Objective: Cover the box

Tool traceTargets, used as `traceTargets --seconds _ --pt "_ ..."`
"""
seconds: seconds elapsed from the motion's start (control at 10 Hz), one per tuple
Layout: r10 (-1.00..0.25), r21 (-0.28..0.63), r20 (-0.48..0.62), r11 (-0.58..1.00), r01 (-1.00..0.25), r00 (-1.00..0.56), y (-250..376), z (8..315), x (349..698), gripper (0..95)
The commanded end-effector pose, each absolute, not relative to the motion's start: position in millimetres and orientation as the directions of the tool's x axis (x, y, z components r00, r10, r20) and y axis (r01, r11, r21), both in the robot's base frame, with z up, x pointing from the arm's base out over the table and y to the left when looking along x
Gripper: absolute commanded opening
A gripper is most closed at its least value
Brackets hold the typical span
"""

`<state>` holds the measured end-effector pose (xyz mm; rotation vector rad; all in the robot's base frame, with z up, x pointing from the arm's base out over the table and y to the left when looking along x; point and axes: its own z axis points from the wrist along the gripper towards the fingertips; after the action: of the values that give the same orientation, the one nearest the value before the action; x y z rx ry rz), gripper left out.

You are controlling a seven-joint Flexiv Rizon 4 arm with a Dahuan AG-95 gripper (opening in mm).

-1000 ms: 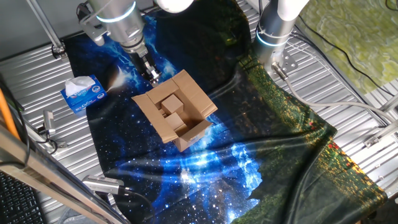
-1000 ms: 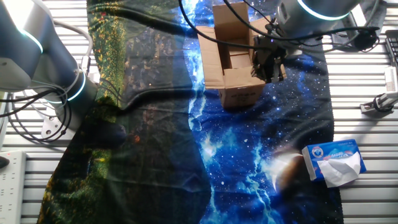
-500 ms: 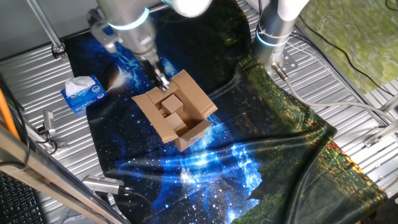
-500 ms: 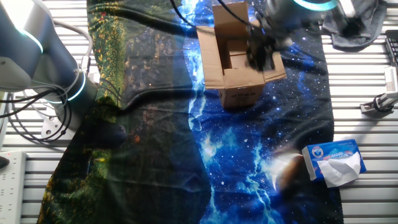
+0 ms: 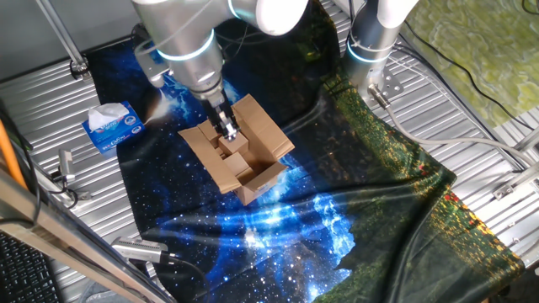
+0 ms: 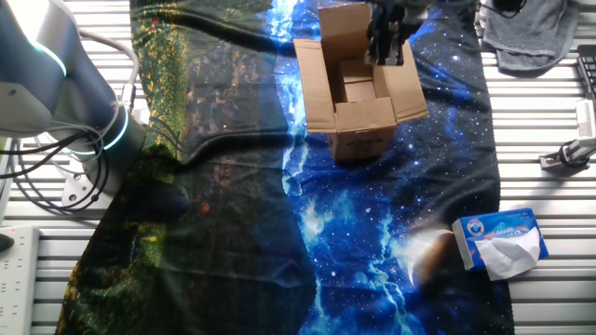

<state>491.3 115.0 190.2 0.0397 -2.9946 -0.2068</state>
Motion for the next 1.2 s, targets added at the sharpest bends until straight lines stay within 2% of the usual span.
traceTargets --seconds 0.1,1.0,1.2 --pt "-0.068 0.119 0.129 0.992 -0.053 -0.989 114.4 190.5 489.7 0.0" --pt "-0.252 0.163 0.096 0.958 -0.235 -0.963 114.4 190.5 489.7 0.0" --pt "-0.241 0.166 0.090 0.960 -0.224 -0.966 114.4 190.5 489.7 0.0"
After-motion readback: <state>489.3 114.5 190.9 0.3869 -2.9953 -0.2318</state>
